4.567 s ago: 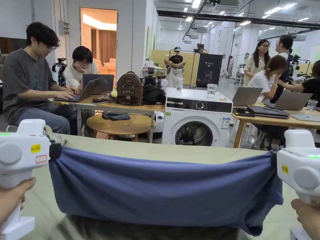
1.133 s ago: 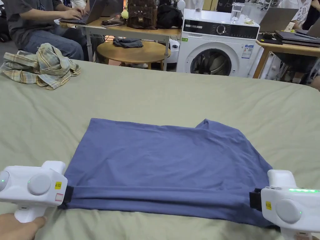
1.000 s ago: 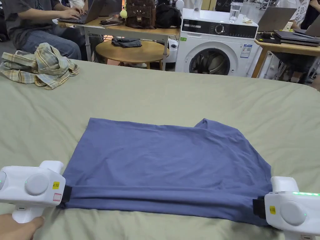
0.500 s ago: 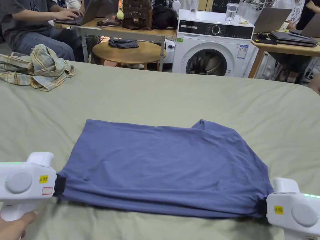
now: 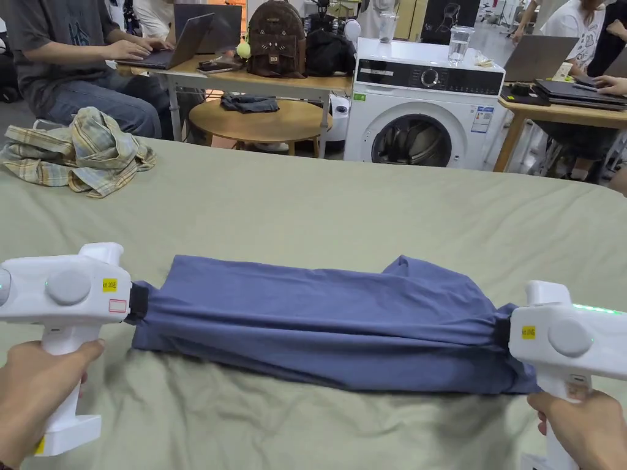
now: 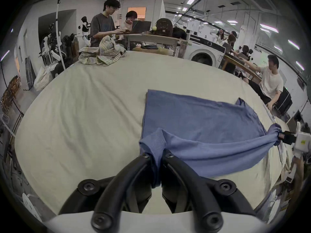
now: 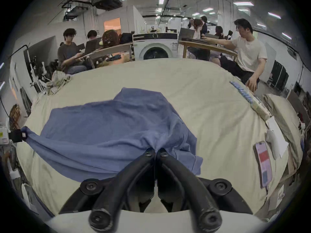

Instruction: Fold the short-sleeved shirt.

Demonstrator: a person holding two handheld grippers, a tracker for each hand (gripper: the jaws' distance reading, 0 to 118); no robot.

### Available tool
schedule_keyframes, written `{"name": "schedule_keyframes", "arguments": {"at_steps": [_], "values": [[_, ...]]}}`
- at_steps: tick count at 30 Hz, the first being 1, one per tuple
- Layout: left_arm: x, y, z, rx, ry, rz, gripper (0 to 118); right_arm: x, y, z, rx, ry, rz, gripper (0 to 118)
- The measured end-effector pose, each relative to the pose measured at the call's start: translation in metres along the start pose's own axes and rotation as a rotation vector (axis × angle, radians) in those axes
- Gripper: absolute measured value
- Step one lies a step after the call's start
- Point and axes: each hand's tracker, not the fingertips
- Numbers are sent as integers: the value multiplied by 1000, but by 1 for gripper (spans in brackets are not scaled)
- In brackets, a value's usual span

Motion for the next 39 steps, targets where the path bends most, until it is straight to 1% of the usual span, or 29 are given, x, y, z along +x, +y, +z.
{"name": "schedule_keyframes", "arguments": {"at_steps": [4, 7, 10, 13, 14, 15, 16, 18, 19, 21, 24, 25, 27, 28, 29, 30, 31, 33, 34, 37, 39], "values": [[-1, 15, -26, -24, -7, 17, 3, -2, 12, -36, -49, -1, -5, 0], [1, 21, -47, -69, 5, -12, 3, 0, 13, -57, -102, 0, -14, 0], [3, 23, -65, -122, 22, -48, 3, -2, 11, -67, -120, -9, 5, 2], [5, 23, -68, -125, 26, -43, 3, -5, 10, -65, -92, -29, 19, 5], [6, 23, -66, -111, 27, -36, 3, -7, 10, -59, -55, -40, 27, 9], [7, 24, -62, -103, 22, -35, 3, -9, 11, -54, -25, -44, 28, 18], [9, 23, -57, -72, 29, -34, 9, -10, 11, -47, 10, -43, 20, 29], [13, 21, -46, -27, 20, -43, 35, -17, 11, -32, 76, -19, 10, 35], [14, 19, -41, -6, 7, -39, 41, -21, 10, -23, 108, -10, 11, 37], [17, 13, -28, 42, -34, -28, 44, -29, 5, -7, 182, 4, 14, 37], [22, -4, -7, 105, -81, -14, 44, -44, -4, 13, 262, 27, 25, 36], [25, -12, -1, 133, -80, -14, 44, -48, -8, 19, 271, 30, 22, 30], [30, -24, 8, 186, -63, -38, 43, -57, -15, 27, 303, 38, 10, 5], [33, -31, 12, 219, -52, -52, 30, -61, -20, 31, 329, 30, 3, 0], [36, -36, 17, 238, -38, -67, 12, -64, -23, 35, 343, 28, 9, 0], [40, -42, 22, 258, 6, -63, 0, -68, -27, 39, 352, 36, 21, 0], [39, -48, 24, 282, 27, -64, 0, -71, -30, 41, 355, 37, 32, 0], [34, -50, 27, 255, -16, -47, 0, -76, -34, 43, 354, 38, 44, 0], [31, -49, 26, 231, -19, -41, 0, -77, -35, 44, 349, 39, 50, 0], [15, -43, 12, 147, 34, -52, 0, -77, -38, 42, 330, 53, 47, 0], [3, -35, 2, 89, 25, -28, 0, -77, -39, 39, 312, 47, 51, 0]]}}
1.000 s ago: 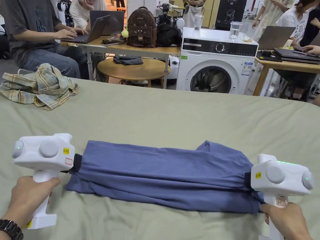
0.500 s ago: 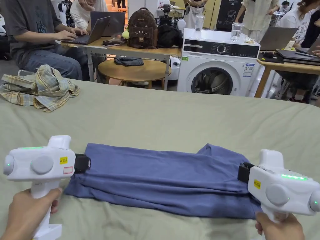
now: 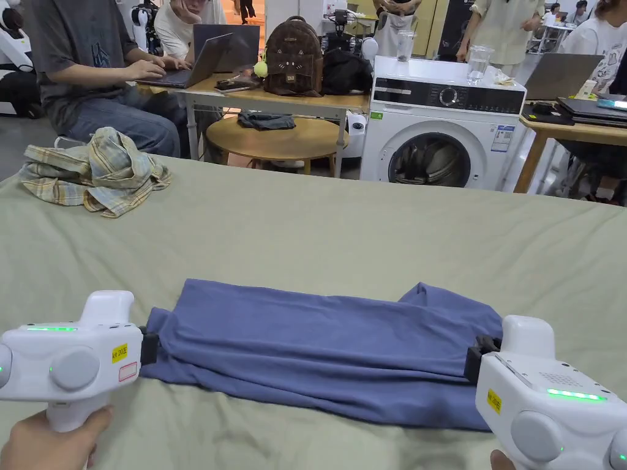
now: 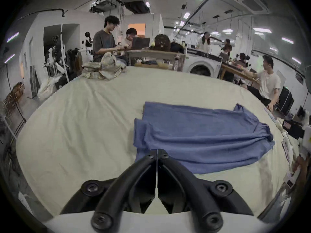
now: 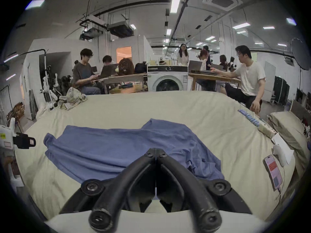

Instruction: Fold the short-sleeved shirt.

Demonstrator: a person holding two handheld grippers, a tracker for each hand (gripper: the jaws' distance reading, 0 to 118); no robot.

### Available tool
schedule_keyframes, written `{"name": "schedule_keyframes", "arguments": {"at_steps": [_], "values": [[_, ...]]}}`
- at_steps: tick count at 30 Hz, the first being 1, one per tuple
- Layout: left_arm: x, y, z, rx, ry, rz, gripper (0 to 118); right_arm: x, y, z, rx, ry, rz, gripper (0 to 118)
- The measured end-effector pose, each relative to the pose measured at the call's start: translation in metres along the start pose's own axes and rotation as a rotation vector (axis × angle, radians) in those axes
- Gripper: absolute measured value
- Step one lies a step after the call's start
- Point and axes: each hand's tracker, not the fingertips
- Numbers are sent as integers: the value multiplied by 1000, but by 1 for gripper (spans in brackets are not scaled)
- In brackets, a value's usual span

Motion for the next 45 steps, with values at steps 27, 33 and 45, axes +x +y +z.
{"name": "schedule_keyframes", "arguments": {"at_steps": [27, 33, 45], "values": [[17, 9, -90, -355, 32, -154, 2, 49, -23, -10, -139, -70, 19, 0], [0, 10, -51, -258, -24, -104, 2, 84, -11, -16, -205, -121, -25, 0], [-3, -7, -26, -203, -60, -64, 2, 119, -45, -97, -535, -40, 14, 51]]}}
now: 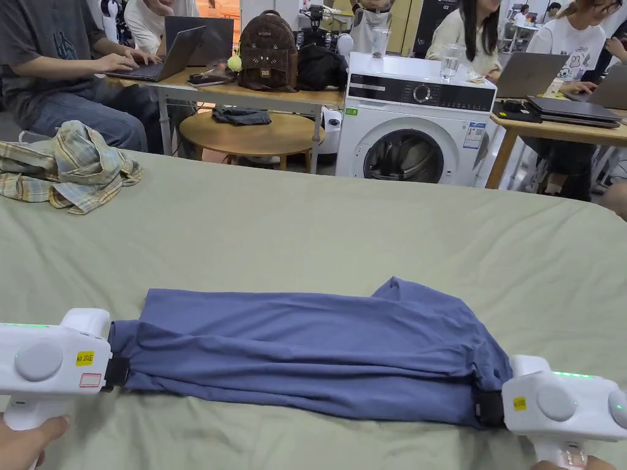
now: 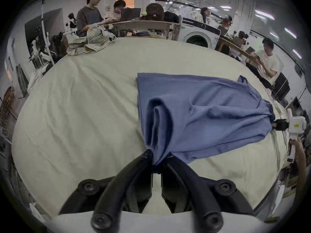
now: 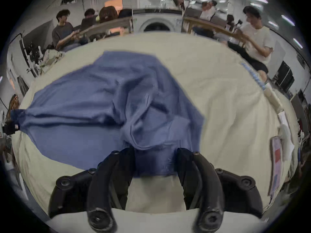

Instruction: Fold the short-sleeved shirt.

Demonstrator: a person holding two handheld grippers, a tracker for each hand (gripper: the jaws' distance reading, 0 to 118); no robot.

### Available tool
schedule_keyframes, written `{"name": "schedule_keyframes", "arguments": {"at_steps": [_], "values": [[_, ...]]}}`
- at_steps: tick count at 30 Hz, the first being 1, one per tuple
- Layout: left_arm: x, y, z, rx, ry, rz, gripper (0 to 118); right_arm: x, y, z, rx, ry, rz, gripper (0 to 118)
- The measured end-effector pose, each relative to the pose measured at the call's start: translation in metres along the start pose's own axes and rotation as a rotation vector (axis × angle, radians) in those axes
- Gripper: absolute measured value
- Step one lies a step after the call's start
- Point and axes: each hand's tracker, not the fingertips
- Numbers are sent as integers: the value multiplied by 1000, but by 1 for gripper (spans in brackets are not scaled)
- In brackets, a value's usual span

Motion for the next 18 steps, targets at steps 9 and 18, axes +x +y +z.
{"name": "schedule_keyframes", "arguments": {"at_steps": [9, 18], "values": [[1, -1, 8, 32, 5, -1, 2, -8, -7, 41, 98, 21, 57, 0], [-1, -15, 46, 46, 5, -13, 2, -15, -36, 112, 132, -20, 90, 0]]}}
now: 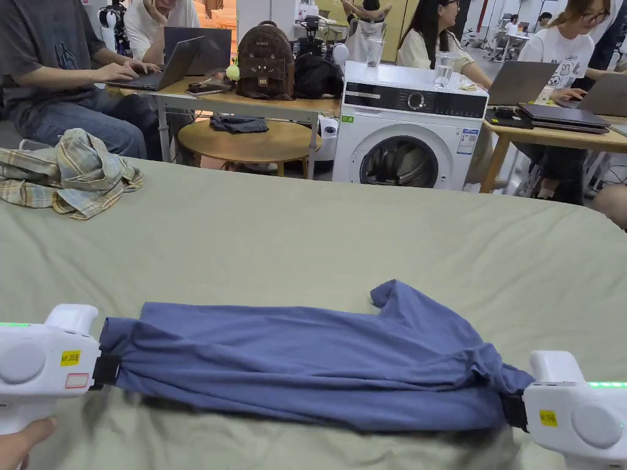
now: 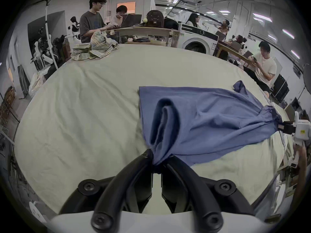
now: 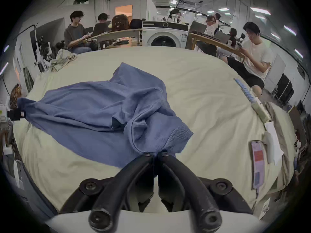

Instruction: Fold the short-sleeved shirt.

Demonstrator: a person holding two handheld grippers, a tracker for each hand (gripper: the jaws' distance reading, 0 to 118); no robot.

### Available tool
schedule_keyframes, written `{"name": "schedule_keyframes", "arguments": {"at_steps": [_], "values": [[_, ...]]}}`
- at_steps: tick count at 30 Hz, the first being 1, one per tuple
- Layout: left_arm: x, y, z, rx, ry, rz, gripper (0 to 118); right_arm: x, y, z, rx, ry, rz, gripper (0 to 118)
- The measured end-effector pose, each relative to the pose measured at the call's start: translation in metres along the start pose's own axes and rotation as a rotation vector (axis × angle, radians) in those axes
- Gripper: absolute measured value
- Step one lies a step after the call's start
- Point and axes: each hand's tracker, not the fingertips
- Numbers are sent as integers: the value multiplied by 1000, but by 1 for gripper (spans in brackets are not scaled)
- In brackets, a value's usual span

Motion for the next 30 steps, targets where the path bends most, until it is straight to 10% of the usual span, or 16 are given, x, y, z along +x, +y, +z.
{"name": "schedule_keyframes", "arguments": {"at_steps": [18, 21, 24, 26, 30], "values": [[-15, -60, -27, -141, 13, 30, 2, -18, -63, -33, -150, -60, 46, 0], [-14, -56, -24, -145, 14, 30, 2, -22, -57, -27, -139, -84, 48, 7], [-10, -52, -12, -118, 19, 40, 12, -25, -47, -8, -57, -109, 13, 45], [-4, -49, 1, -54, 42, 38, 32, -28, -36, 7, 18, -96, -16, 47], [11, -39, 27, 113, 1, 44, 38, -45, -14, 32, 181, -61, -82, 47]]}}
